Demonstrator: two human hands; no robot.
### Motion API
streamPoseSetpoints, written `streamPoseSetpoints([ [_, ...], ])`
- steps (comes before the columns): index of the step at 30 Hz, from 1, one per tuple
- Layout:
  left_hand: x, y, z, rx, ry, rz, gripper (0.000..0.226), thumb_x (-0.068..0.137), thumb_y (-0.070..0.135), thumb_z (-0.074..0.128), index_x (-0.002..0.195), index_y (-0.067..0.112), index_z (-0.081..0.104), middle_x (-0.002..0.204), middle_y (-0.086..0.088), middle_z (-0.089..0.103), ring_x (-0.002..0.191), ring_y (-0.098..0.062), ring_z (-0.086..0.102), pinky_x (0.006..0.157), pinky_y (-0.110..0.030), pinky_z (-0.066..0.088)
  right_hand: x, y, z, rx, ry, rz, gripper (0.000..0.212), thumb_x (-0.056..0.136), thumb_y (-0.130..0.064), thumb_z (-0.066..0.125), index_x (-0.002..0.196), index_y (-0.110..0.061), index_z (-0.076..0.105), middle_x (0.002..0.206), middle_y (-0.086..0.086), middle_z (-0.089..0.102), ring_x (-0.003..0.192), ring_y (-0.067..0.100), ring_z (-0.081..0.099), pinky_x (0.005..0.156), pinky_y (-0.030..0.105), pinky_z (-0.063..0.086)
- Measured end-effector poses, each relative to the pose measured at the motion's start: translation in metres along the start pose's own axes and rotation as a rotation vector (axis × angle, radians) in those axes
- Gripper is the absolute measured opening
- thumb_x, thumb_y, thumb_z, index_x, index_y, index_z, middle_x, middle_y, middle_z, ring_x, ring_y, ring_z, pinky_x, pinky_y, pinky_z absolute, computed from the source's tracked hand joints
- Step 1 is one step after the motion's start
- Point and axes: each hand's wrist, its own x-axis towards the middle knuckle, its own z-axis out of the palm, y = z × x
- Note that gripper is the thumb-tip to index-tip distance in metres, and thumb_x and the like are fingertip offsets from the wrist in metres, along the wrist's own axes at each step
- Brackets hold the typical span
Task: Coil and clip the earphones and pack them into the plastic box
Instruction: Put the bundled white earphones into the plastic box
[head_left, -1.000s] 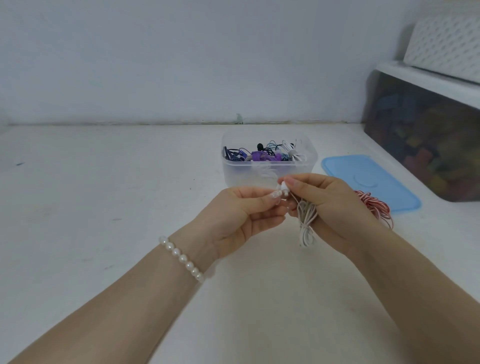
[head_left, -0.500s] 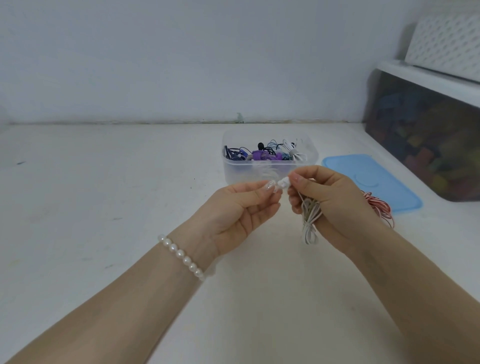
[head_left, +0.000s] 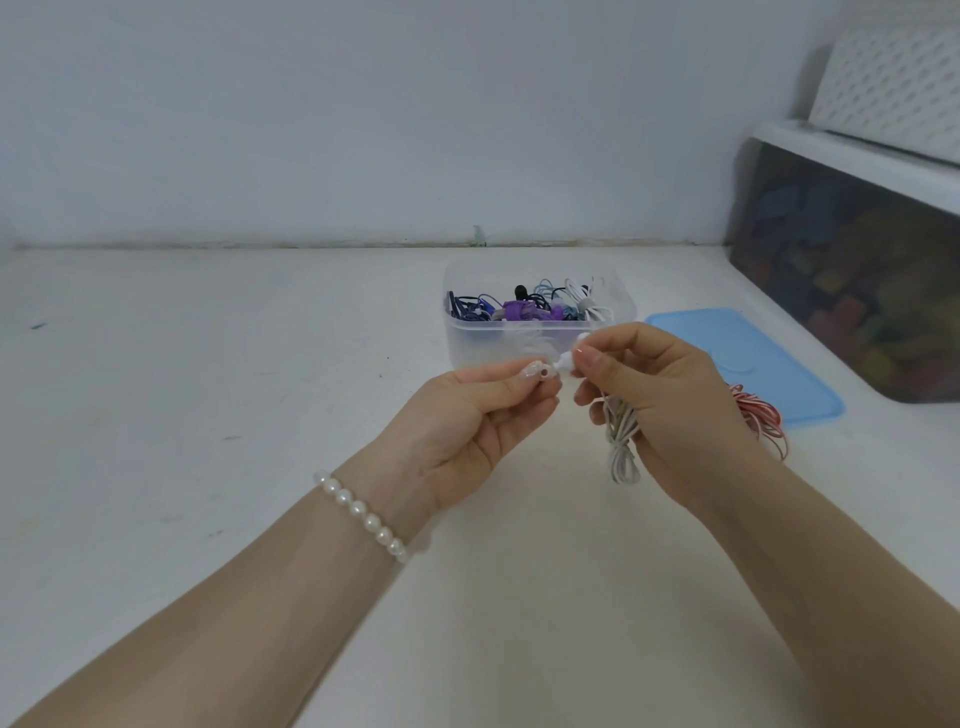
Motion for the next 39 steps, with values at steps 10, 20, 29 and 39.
streamPoseSetpoints([
  [10,-0.0016,-0.0021,-0.0001,0.04,0.023,0.008,0.011,0.08,-0.005,0.056,0.087,-0.006,0.066,0.067,-0.009,0.07,0.059,-0.011,0.067,0.058,-0.02,0.057,-0.0007,0.0021,0.0011,-0.083,0.0,-0.085,0.006,0.074,-0.007,0.068,0.072,-0.012,0.066,0.054,-0.005,0.063,0.051,0.01,0.058,0.048,0.023,0.043],
  [20,-0.0021,-0.0034,-0.0002,0.191,0.001,0.084,0.012,0.082,-0.001,0.057,0.084,0.0,0.069,0.069,-0.007,0.072,0.063,-0.012,0.069,0.064,-0.021,0.057,-0.0023,0.0007,0.002,-0.149,0.016,-0.131,0.008,0.079,-0.002,0.065,0.074,-0.008,0.065,0.051,-0.006,0.065,0.047,0.008,0.062,0.047,0.019,0.046],
  [29,-0.0048,-0.0048,-0.0006,0.402,0.035,0.257,0.011,0.081,-0.001,0.061,0.088,0.001,0.069,0.071,-0.009,0.073,0.068,-0.016,0.071,0.063,-0.022,0.057,-0.0016,0.0023,0.0031,-0.146,0.033,-0.117,0.014,0.079,0.0,0.065,0.07,-0.01,0.064,0.05,-0.005,0.066,0.046,0.008,0.062,0.047,0.017,0.048],
  [39,-0.0053,-0.0052,-0.0009,0.402,0.003,0.258,0.01,0.082,-0.002,0.061,0.084,0.003,0.07,0.073,-0.013,0.073,0.071,-0.018,0.072,0.062,-0.021,0.056,-0.0019,0.0059,0.0063,-0.167,0.102,-0.151,0.014,0.079,0.003,0.065,0.068,-0.007,0.065,0.046,-0.007,0.063,0.042,0.006,0.059,0.047,0.017,0.048],
])
